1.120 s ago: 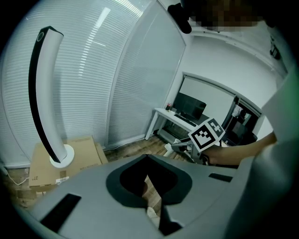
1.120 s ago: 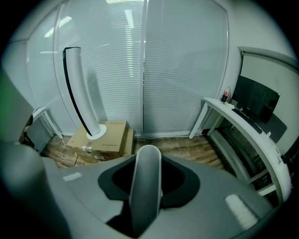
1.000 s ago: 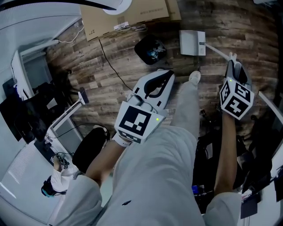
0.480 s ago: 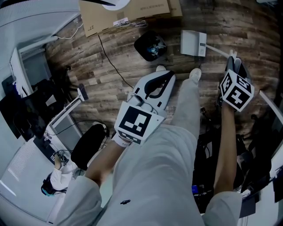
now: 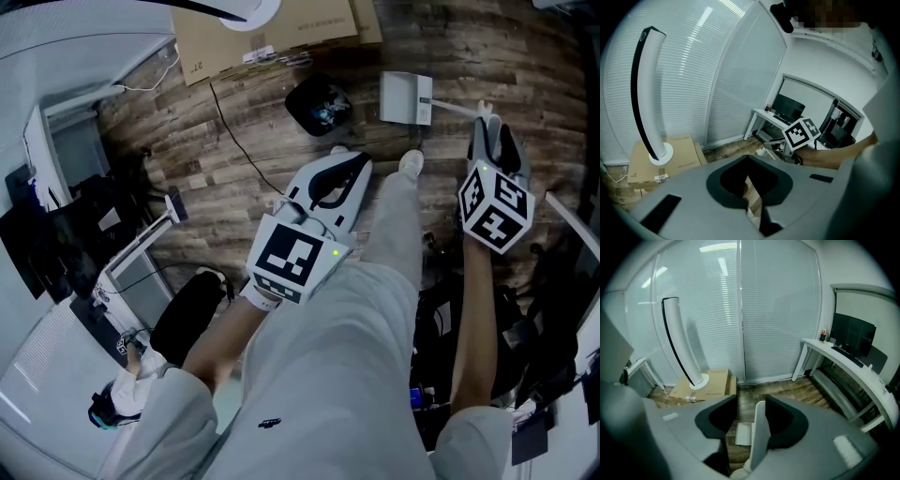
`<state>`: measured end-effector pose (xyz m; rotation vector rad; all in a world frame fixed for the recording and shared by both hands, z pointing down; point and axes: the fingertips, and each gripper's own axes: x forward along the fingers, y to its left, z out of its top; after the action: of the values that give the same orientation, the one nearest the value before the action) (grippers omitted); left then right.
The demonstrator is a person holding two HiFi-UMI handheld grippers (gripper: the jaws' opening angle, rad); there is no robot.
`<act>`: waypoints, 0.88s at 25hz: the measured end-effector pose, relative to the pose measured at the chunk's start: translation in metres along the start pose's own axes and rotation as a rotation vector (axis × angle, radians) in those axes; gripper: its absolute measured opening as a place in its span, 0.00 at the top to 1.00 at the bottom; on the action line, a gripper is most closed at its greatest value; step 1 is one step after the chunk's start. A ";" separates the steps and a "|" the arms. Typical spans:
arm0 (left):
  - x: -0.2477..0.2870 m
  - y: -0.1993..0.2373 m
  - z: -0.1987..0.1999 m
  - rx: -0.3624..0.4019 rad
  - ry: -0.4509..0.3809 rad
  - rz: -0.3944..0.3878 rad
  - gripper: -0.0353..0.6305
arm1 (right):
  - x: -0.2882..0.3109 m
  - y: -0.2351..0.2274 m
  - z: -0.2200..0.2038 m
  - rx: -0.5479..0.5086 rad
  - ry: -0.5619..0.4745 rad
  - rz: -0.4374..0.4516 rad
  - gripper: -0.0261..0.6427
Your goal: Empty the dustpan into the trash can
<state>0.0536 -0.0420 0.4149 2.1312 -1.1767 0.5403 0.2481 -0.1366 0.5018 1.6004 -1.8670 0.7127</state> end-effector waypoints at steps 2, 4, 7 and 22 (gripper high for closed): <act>-0.007 -0.001 0.005 0.004 -0.011 -0.002 0.94 | -0.013 0.010 0.005 -0.008 -0.017 0.023 0.68; -0.015 -0.002 0.010 0.011 -0.023 -0.003 0.94 | -0.025 0.019 0.007 -0.011 -0.021 0.048 0.69; -0.029 0.000 0.013 0.011 -0.036 -0.005 0.94 | -0.043 0.033 0.010 0.004 -0.020 0.079 0.69; -0.105 0.020 0.032 -0.010 -0.106 0.022 0.94 | -0.144 0.086 0.059 0.085 -0.121 0.162 0.83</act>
<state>-0.0160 -0.0095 0.3338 2.1630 -1.2600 0.4344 0.1758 -0.0680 0.3549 1.5887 -2.0985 0.7886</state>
